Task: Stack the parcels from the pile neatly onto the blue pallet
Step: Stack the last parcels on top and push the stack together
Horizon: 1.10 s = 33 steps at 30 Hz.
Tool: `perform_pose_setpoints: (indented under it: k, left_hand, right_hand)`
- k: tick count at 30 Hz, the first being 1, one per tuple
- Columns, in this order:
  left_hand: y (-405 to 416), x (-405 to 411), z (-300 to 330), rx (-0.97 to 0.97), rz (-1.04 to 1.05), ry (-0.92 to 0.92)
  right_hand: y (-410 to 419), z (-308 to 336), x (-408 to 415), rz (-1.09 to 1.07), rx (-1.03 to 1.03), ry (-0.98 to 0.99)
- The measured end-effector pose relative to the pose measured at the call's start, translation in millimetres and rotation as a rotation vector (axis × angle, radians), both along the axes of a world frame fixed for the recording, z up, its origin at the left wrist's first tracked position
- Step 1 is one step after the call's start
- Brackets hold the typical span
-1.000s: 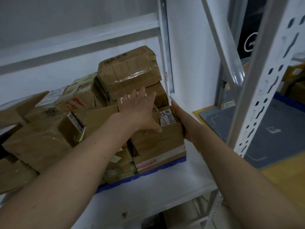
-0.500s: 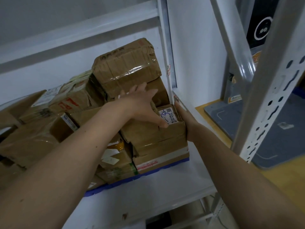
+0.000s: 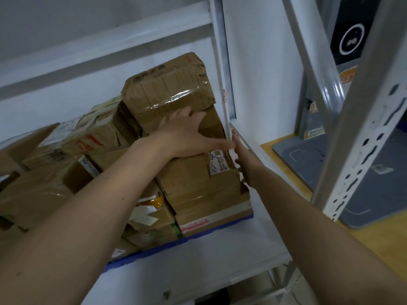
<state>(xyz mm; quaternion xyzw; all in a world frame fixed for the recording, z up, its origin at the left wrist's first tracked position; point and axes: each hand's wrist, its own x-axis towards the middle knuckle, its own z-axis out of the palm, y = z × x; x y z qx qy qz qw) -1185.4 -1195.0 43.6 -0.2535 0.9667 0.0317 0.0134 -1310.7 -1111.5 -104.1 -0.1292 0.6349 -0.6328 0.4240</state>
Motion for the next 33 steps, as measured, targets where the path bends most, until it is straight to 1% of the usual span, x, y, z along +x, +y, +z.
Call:
perform_pose_setpoints:
  k: [1, 2, 3, 4, 5, 6, 8, 11, 16, 21, 24, 26, 27, 29, 31, 32, 33]
  left_hand:
    - [0.4, -2.5, 1.8, -0.028, -0.012, 0.137]
    - [-0.2, -5.2, 3.5, -0.106, -0.031, 0.264]
    - [-2.1, -8.1, 4.8, -0.213, -0.055, 0.354]
    - [-5.5, -11.3, 6.4, -0.307, -0.074, 0.400]
    - [-9.6, -13.8, 8.0, -0.360, -0.078, 0.410]
    - [-14.3, -16.1, 9.6, -0.371, -0.062, 0.389]
    - [-25.2, -19.7, 12.1, -0.327, 0.002, 0.301]
    - [-38.9, -20.0, 10.6, -0.271, 0.079, 0.192]
    - [-48.6, -15.7, 8.7, -0.360, 0.087, 0.234]
    - [-55.8, -18.5, 13.4, -0.409, 0.117, 0.249]
    - [-60.3, -21.4, 14.1, -0.437, 0.102, 0.279]
    - [-62.8, -23.5, 13.9, -0.433, 0.103, 0.315]
    - [-63.7, -24.2, 13.1, -0.426, 0.107, 0.325]
    - [-66.0, -24.7, 9.6, -0.420, 0.110, 0.327]
    - [-68.5, -23.6, 5.6, -0.430, 0.105, 0.323]
    - [-69.8, -23.1, 3.8, -0.441, 0.101, 0.326]
    - [-70.8, -22.7, 2.4, -0.450, 0.097, 0.331]
  right_hand:
    - [-3.0, 3.0, -4.5, -0.043, -0.001, 0.009]
    - [-7.9, 6.5, -8.3, -0.063, -0.016, 0.016]
    - [-12.8, 10.3, -10.9, -0.068, -0.040, 0.022]
    - [-17.6, 13.5, -13.0, -0.057, -0.073, 0.025]
    - [-21.1, 15.2, -14.5, -0.035, -0.105, 0.027]
    - [-23.8, 14.9, -15.2, -0.005, -0.140, 0.036]
    - [-27.7, 13.1, -15.5, 0.060, -0.160, 0.075]
    - [-32.6, 3.2, -19.8, 0.106, -0.148, 0.054]
    - [-38.6, 8.3, -19.6, 0.201, -0.193, 0.050]
    - [-44.4, 7.7, -21.0, 0.262, -0.192, 0.050]
    - [-42.0, 10.3, -23.5, 0.191, -0.183, -0.015]
    - [-43.6, 8.0, -29.7, 0.017, -0.078, -0.005]
    - [-44.5, 5.1, -33.2, -0.036, -0.003, 0.011]
    - [-45.9, -1.1, -35.7, 0.006, 0.021, -0.014]
    - [-47.4, -3.9, -32.6, 0.142, -0.038, -0.057]
    - [-48.1, -3.7, -29.9, 0.154, -0.047, -0.046]
    - [-49.1, -1.9, -26.5, 0.115, -0.047, -0.021]
